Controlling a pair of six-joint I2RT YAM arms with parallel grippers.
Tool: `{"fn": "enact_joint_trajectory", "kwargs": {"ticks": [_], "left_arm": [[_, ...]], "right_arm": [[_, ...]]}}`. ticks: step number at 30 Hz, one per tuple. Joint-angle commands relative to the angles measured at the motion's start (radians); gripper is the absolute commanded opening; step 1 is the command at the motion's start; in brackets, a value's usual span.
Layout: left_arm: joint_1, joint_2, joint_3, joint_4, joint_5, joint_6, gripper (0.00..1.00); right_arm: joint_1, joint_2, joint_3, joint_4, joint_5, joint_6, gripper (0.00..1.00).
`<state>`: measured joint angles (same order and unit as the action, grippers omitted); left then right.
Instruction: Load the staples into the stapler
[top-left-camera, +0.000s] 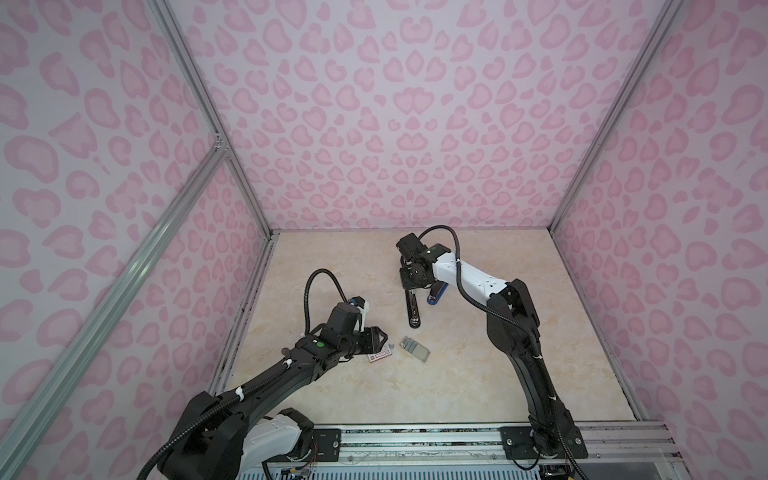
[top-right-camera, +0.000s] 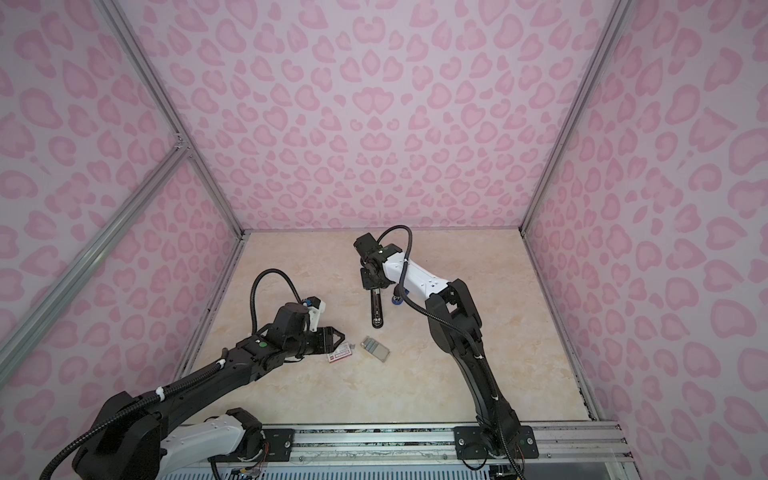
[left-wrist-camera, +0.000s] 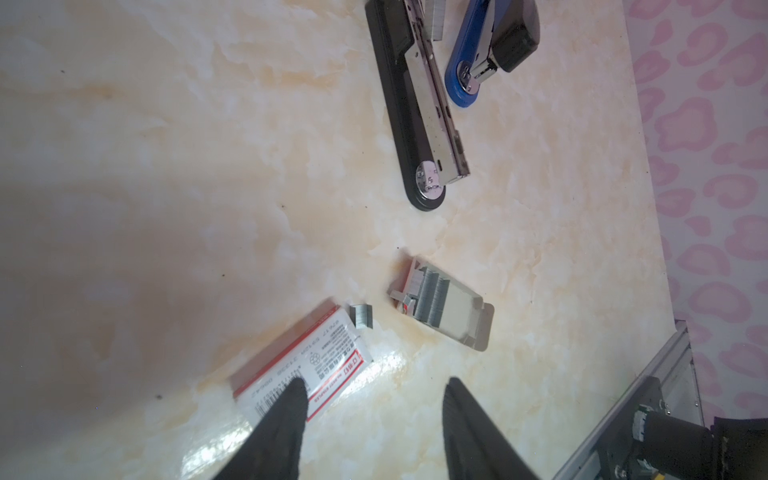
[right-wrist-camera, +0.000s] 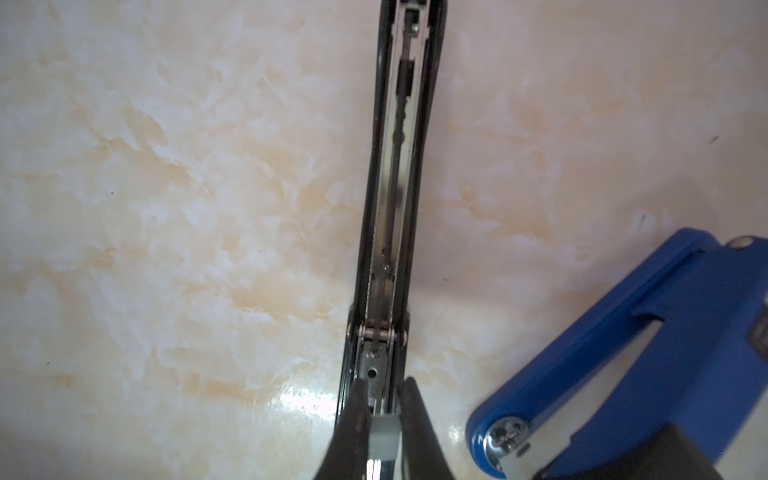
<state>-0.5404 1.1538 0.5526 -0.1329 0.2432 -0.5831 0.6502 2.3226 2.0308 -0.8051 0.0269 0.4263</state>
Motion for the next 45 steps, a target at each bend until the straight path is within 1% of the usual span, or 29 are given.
{"fn": "enact_joint_trajectory", "kwargs": {"ticks": [1,9,20,35,45], "left_arm": [[0.0,0.0,0.003,0.004,0.001,-0.001,0.56],[0.0,0.0,0.003,0.007,0.002,-0.001,0.56],[0.0,-0.008,-0.004,0.005,-0.001,-0.003,0.55],[0.0,-0.006,-0.005,0.006,-0.002,-0.003,0.55],[0.0,-0.011,-0.009,0.003,-0.005,-0.004,0.55]], "right_arm": [[0.005,-0.009,-0.008,0.023,0.024,0.011,0.13],[0.006,-0.028,-0.009,0.031,0.031,0.015,0.13],[0.013,-0.001,-0.015,0.034,0.031,0.024,0.13],[0.016,-0.017,-0.023,0.044,0.032,0.031,0.13],[0.021,0.003,-0.039,0.049,0.044,0.035,0.13]]}}
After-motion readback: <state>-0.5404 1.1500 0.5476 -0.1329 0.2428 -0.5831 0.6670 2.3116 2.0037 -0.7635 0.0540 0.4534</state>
